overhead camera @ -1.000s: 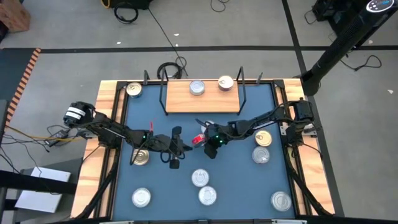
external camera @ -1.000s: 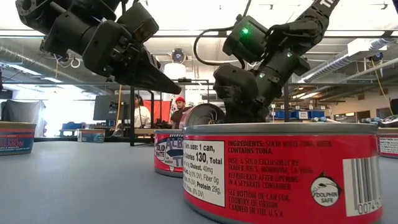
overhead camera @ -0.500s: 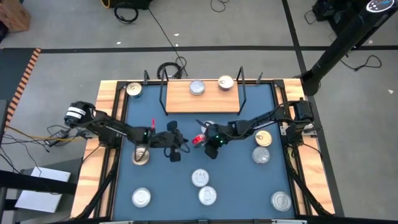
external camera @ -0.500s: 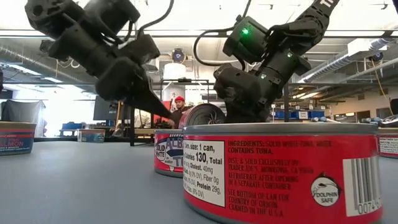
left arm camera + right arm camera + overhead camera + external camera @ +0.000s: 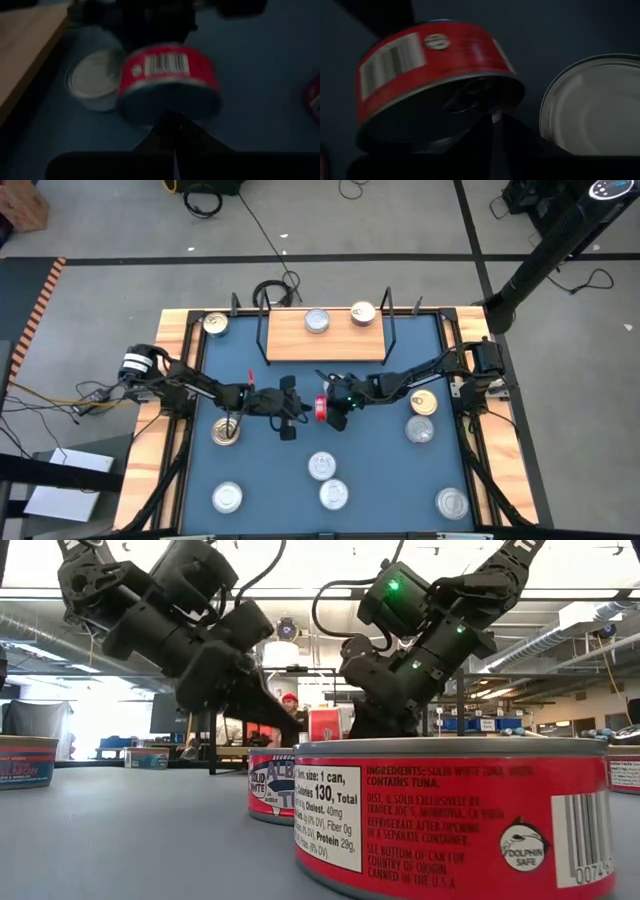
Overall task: Stack canned seafood by type on shelf
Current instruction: Put the red tuna can on the shelf
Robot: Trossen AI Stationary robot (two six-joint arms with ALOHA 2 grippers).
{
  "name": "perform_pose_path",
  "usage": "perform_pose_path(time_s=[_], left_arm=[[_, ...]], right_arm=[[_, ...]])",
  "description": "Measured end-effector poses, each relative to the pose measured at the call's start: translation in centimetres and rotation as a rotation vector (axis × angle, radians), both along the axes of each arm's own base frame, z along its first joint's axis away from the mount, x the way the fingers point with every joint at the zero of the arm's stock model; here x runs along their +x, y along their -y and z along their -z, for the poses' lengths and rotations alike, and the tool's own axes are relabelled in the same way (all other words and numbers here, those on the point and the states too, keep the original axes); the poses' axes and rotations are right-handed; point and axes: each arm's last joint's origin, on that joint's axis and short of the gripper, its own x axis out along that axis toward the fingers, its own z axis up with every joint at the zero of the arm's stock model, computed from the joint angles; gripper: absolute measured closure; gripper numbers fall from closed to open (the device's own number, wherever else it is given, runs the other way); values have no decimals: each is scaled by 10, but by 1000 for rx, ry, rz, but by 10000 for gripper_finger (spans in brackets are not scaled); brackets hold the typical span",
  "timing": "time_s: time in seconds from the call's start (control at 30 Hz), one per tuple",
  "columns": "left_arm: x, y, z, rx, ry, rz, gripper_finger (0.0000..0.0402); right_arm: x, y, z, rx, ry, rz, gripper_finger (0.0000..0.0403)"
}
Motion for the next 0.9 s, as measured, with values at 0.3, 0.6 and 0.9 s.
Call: perform_pose_path(time_s=[0.3, 0.6, 0.9], left_arm=[[0, 3, -16, -33, 81, 100, 390], [-13, 3, -31, -5, 19, 175, 337], [-19, 11, -21, -85, -68, 106, 358]], right_arm=[[-10, 3, -22, -26, -16, -25, 313], [-18, -11, -43, 19, 20, -20, 253], [-17, -44, -46, 88, 87, 94, 176]])
